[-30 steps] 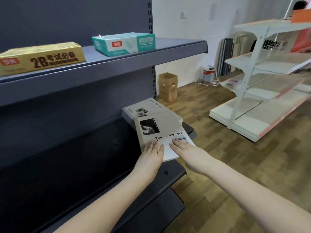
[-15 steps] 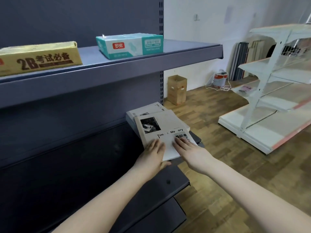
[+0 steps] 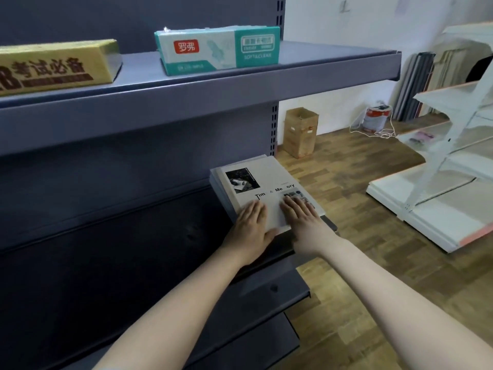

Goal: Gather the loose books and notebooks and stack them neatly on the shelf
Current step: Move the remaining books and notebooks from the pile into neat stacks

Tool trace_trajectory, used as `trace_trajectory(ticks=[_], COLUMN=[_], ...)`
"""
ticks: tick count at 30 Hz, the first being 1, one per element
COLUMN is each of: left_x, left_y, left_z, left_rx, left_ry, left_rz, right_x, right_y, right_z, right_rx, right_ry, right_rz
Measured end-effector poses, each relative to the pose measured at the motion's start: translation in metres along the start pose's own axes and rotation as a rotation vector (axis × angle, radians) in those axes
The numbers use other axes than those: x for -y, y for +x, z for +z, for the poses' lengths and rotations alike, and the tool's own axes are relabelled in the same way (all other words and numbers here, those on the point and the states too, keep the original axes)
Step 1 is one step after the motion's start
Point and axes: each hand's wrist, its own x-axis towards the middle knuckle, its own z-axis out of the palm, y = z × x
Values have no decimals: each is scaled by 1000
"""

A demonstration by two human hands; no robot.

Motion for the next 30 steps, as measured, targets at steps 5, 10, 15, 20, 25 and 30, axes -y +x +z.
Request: trace_trajectory(ticks=[5,10,15,20,25,30], left_x=[3,7,7,9,8,9], left_y=[5,10,15,17,18,20], left_z=[4,6,7,11,10,11], left_rx=[-46,-54,-77,-114,-110,-106], left_ry=[-25,-36,-51,-69,-73,-49], left_rz=[-11,-17,-27,-23,-15,-10], right_x=[-4,-6,-7,-9,-9,-8], right_y=[10,16,21,24,24,25], right_z=[-3,-1,-4,-1,3,2], right_rx=[7,-6,-11,-27,-54,-52], right_ry=[60,53,33,50,48,48], right_rz=[-15,-24,-38,-43,-43,-38])
